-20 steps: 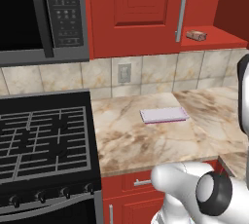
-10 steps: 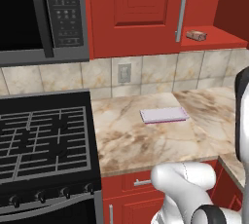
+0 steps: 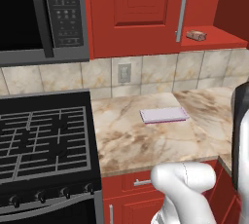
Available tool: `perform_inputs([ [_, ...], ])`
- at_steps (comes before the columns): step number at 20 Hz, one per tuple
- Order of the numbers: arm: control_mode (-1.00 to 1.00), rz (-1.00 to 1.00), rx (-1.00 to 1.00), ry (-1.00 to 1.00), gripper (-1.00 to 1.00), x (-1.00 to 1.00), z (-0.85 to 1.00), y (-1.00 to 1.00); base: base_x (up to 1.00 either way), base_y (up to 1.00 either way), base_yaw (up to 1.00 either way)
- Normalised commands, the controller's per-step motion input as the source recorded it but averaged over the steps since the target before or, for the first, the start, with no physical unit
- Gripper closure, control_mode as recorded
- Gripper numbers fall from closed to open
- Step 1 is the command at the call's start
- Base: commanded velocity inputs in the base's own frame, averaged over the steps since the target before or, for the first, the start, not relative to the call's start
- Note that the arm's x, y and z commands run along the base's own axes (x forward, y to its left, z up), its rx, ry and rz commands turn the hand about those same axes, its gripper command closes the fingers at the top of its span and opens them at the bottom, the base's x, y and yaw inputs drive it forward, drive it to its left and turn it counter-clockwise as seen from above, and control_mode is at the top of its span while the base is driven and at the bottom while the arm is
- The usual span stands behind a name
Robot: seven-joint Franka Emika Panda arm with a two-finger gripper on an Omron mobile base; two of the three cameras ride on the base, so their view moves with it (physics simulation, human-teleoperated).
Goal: Pick the bar soap and bar soap from the cabinet and place them on the counter.
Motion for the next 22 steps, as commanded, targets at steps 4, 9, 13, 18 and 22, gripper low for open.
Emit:
perform_inputs([
  [4,-1.00,0.21,0.02,-0.15,-1.00,-0.26,-0.11,0.44,0.00,0.00,0.00],
  [9,-1.00,0.15,0.00,-0.23,-1.00,-0.25,0.00,0.47,0.00,0.00,0.00],
  [13,-1.00,0.11,-0.01,-0.18,-1.00,-0.22,0.00,0.51,0.00,0.00,0.00],
  [18,-1.00,0.13,-0.04,-0.12,-1.00,-0.13,0.01,0.50,0.00,0.00,0.00],
  [22,-1.00,0.07,-0.10,-0.12,-1.00,-0.16,0.20,0.35,0.00,0.00,0.00],
])
